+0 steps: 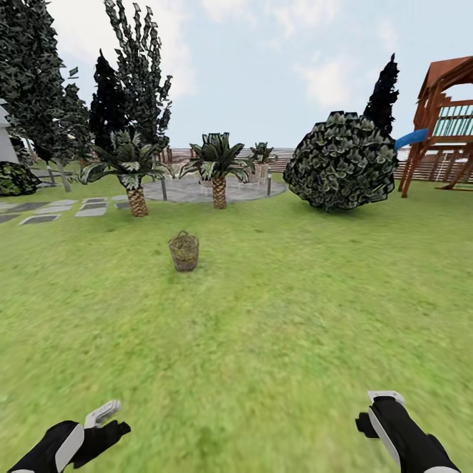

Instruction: Take the three Easter eggs out of the wicker basket on the lawn in the garden, then place them on the lawn next to a single tree (choose any tree) so that all three eggs are next to the same tree and none are left in the basket.

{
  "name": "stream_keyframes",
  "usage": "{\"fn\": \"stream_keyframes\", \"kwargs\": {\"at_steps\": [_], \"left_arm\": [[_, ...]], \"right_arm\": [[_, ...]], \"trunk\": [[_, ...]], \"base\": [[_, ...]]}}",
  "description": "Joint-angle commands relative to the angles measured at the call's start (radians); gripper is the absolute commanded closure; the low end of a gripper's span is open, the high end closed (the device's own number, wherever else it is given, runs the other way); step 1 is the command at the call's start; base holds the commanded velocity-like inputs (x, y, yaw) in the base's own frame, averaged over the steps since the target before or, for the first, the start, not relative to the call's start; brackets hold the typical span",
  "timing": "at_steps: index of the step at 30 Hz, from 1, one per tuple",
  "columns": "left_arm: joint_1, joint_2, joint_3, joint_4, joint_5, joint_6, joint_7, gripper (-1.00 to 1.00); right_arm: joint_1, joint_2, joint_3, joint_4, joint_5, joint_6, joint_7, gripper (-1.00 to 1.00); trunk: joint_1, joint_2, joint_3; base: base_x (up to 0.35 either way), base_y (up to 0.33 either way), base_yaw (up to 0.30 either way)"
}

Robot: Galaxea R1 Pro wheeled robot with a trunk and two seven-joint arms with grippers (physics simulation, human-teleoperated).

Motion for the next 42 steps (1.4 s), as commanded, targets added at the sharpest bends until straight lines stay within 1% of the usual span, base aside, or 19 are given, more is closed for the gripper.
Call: {"fn": "stream_keyframes", "kwargs": {"at_steps": [1,2,6,7,8,9,10,11,12,13,16,22,34,42], "left_arm": [[0.0,0.014,0.009,-0.003,0.0,0.008,-0.005,-1.0],[0.0,0.036,0.008,-0.005,0.001,0.008,-0.006,-1.0],[0.0,0.137,0.008,-0.007,0.001,0.009,-0.01,-1.0],[0.0,0.171,0.007,-0.007,0.0,0.01,-0.023,-1.0],[0.0,0.186,0.006,-0.007,0.0,0.01,-0.038,-1.0],[0.0,0.196,0.002,-0.006,-0.001,0.01,-0.056,-1.0],[0.0,0.203,-0.007,-0.006,-0.002,0.011,-0.072,-1.0],[0.0,0.207,-0.028,-0.006,-0.007,0.011,-0.086,-1.0],[0.0,0.208,-0.052,-0.006,-0.017,0.012,-0.093,-1.0],[0.0,0.207,-0.067,-0.006,-0.026,0.011,-0.097,-1.0],[0.0,0.202,-0.078,-0.006,-0.034,0.011,-0.098,-1.0],[0.0,0.197,-0.082,-0.006,-0.037,0.011,-0.1,-1.0],[0.0,0.198,-0.08,-0.007,-0.034,0.012,-0.1,-1.0],[0.0,0.199,-0.078,-0.007,-0.033,0.012,-0.1,-1.0]], "right_arm": [[0.0,0.0,0.0,-0.002,-0.003,0.004,-0.004,-1.0],[0.0,0.0,-0.001,-0.002,-0.003,0.004,-0.004,-1.0],[0.0,-0.006,-0.002,-0.002,-0.004,0.004,-0.004,-1.0],[0.0,-0.007,-0.002,-0.001,-0.004,0.004,-0.004,-1.0],[0.0,-0.007,-0.002,-0.001,-0.005,0.004,-0.004,-1.0],[0.0,-0.007,-0.002,-0.002,-0.005,0.004,-0.004,-1.0],[0.0,-0.007,-0.002,-0.001,-0.005,0.004,-0.004,-1.0],[0.0,-0.007,-0.001,-0.001,-0.006,0.004,-0.004,-1.0],[0.0,-0.007,-0.001,-0.002,-0.006,0.004,-0.004,-1.0],[0.0,-0.008,-0.001,-0.002,-0.006,0.004,-0.004,-1.0],[0.0,-0.008,-0.002,-0.003,-0.006,0.004,-0.004,-1.0],[0.0,-0.008,-0.002,-0.003,-0.006,0.004,-0.004,-1.0],[0.0,-0.008,-0.002,-0.003,-0.005,0.004,-0.004,-1.0],[0.0,-0.002,-0.001,-0.003,-0.005,0.004,-0.004,-1.0]], "trunk": [[0.001,-0.001,-0.001],[0.001,-0.001,-0.001],[0.001,-0.001,-0.001],[0.001,-0.001,-0.001],[0.001,-0.001,-0.001],[0.001,-0.001,-0.001],[0.001,-0.001,-0.001],[0.001,-0.001,-0.001],[0.001,-0.001,-0.001],[0.001,-0.001,-0.001],[0.001,-0.001,-0.001],[0.001,-0.001,-0.001],[0.001,-0.001,-0.001],[0.001,-0.001,-0.001]], "base": [[0.325,0.0,0.0],[0.325,0.0,0.0],[0.325,0.0,0.0],[0.325,0.0,0.0],[0.325,0.0,0.0],[0.325,0.0,0.0],[0.325,0.0,0.0],[0.325,0.0,0.0],[0.325,0.0,0.0],[0.325,0.0,0.0],[0.325,0.0,0.0],[0.325,0.0,0.0],[0.325,0.0,0.0],[0.325,0.0,0.0]]}}
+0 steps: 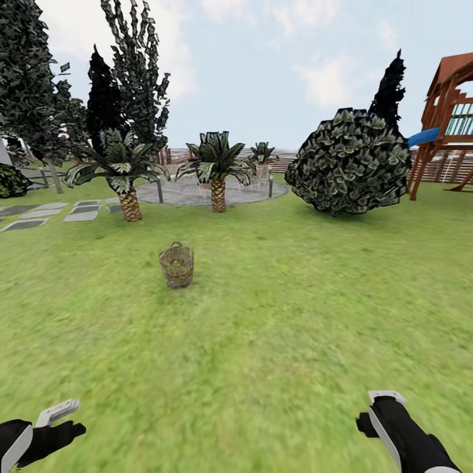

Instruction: Take the three Easter eggs out of the wicker basket on the lawn in the garden, then place them on the lawn next to a single tree (choose any tree) so that all three eggs are next to the same tree and none are left in the basket.

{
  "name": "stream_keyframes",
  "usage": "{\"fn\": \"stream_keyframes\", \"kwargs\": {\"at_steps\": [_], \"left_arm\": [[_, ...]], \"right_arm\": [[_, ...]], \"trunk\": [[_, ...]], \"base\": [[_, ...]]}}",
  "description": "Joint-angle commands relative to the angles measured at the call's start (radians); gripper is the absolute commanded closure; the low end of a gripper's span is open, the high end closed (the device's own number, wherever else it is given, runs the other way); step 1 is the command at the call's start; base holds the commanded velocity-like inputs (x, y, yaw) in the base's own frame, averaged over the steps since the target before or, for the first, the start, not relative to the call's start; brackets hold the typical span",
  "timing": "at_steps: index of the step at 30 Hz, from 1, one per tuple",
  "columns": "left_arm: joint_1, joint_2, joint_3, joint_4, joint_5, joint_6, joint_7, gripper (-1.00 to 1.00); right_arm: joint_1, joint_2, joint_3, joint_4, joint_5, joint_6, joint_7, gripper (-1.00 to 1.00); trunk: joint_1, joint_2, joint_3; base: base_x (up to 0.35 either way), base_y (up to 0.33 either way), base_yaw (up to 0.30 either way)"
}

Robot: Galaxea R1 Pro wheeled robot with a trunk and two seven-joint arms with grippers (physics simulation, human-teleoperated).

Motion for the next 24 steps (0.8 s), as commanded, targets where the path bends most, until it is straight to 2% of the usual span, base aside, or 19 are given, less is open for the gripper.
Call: {"fn": "stream_keyframes", "kwargs": {"at_steps": [1,16,24], "left_arm": [[0.0,0.0,0.007,-0.001,0.001,0.008,-0.002,-1.0],[0.0,0.001,0.01,-0.001,0.001,0.008,-0.002,-1.0],[0.0,0.0,0.01,-0.001,0.001,0.008,-0.002,-1.0]], "right_arm": [[0.0,0.001,0.0,-0.001,-0.003,0.004,-0.004,-1.0],[0.0,0.002,0.0,-0.001,-0.003,0.002,-0.004,-1.0],[0.0,-0.003,-0.003,-0.001,-0.004,0.003,-0.005,-1.0]], "trunk": [[0.001,-0.001,-0.001],[0.001,-0.001,-0.001],[0.001,-0.001,-0.001]], "base": [[0.325,0.0,0.0],[0.325,0.0,0.002],[0.325,0.0,0.13]]}}
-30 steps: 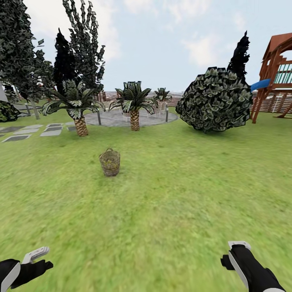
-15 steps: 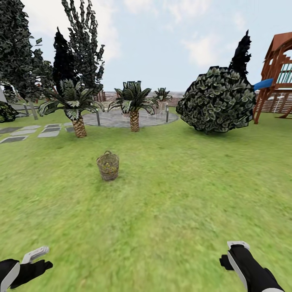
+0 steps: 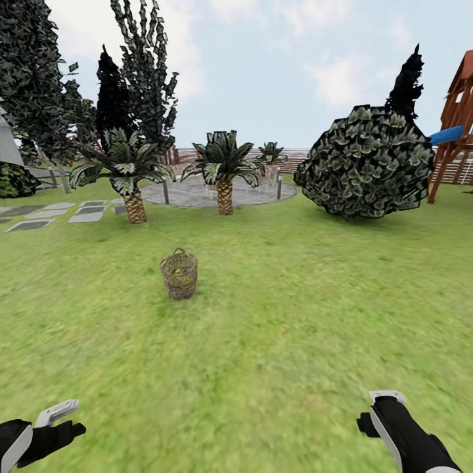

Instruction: Take the three Easter eggs out of the wicker basket on the lawn in the garden, then place them on the lawn next to a single tree (choose any tree) so that all three eggs are next to the same tree and none are left in the basket.

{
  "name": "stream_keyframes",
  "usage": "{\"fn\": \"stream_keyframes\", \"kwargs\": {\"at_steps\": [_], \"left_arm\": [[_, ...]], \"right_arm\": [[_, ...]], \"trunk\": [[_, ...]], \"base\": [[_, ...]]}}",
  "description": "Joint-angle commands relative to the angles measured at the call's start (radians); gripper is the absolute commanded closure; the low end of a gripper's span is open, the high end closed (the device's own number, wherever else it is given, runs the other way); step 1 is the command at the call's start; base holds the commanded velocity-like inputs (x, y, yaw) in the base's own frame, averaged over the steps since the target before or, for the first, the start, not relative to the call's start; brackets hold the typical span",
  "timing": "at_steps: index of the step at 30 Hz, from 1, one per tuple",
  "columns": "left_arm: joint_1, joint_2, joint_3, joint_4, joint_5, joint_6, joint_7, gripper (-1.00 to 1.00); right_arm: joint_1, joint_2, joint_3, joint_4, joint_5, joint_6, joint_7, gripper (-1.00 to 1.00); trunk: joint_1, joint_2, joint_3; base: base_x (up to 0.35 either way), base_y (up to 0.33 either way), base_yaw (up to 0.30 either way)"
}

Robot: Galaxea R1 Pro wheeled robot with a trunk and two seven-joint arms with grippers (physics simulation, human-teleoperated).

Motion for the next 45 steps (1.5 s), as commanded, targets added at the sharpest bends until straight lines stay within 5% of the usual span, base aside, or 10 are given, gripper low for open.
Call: {"fn": "stream_keyframes", "kwargs": {"at_steps": [1,45], "left_arm": [[0.0,-0.001,0.007,-0.001,0.001,0.008,-0.002,-1.0],[0.0,-0.003,0.007,-0.001,0.004,0.007,-0.001,-1.0]], "right_arm": [[0.0,0.0,0.0,-0.001,-0.003,0.004,-0.004,-1.0],[0.0,0.005,0.0,-0.002,-0.003,0.004,-0.004,-1.0]], "trunk": [[0.001,-0.001,-0.001],[0.001,-0.001,-0.001]], "base": [[0.325,0.0,0.023],[0.325,0.0,0.048]]}}
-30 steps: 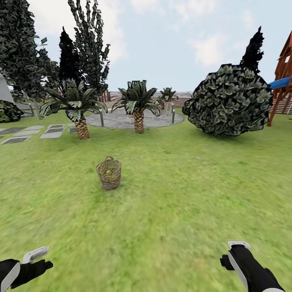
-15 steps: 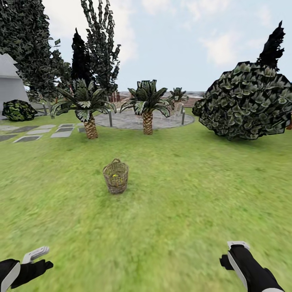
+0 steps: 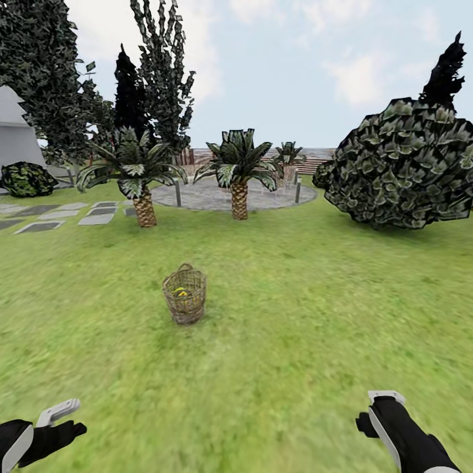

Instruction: Take the three Easter eggs out of the wicker basket on the lawn in the garden, then place them on the lawn next to a single tree (choose any tree) so that all three eggs are next to the same tree and none are left in the basket.

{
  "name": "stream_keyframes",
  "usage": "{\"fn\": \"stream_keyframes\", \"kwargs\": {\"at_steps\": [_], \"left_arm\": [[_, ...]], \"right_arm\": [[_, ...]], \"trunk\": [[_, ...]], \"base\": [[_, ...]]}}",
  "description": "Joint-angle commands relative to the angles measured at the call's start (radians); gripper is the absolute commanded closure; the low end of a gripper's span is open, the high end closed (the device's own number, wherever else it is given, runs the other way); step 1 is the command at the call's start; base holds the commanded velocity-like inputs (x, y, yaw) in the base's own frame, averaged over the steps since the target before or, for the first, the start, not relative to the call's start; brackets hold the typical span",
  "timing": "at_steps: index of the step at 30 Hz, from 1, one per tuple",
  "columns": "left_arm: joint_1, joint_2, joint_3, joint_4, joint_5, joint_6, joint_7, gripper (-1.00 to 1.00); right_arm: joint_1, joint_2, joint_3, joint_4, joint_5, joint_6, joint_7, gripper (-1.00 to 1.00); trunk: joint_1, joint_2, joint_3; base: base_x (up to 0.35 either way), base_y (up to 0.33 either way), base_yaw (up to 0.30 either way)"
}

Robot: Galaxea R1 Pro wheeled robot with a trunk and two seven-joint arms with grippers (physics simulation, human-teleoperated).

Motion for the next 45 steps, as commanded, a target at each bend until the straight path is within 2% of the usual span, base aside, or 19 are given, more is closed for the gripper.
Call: {"fn": "stream_keyframes", "kwargs": {"at_steps": [1,45], "left_arm": [[0.0,-0.001,0.007,-0.001,0.001,0.008,-0.002,-1.0],[0.0,-0.001,0.005,-0.001,0.001,0.008,-0.002,-1.0]], "right_arm": [[0.0,0.0,0.0,-0.001,-0.003,0.004,-0.004,-1.0],[0.0,-0.003,-0.001,-0.002,-0.003,0.001,-0.004,-1.0]], "trunk": [[0.001,-0.001,-0.001],[0.001,-0.001,-0.001]], "base": [[0.325,0.0,0.0],[0.325,0.0,0.02]]}}
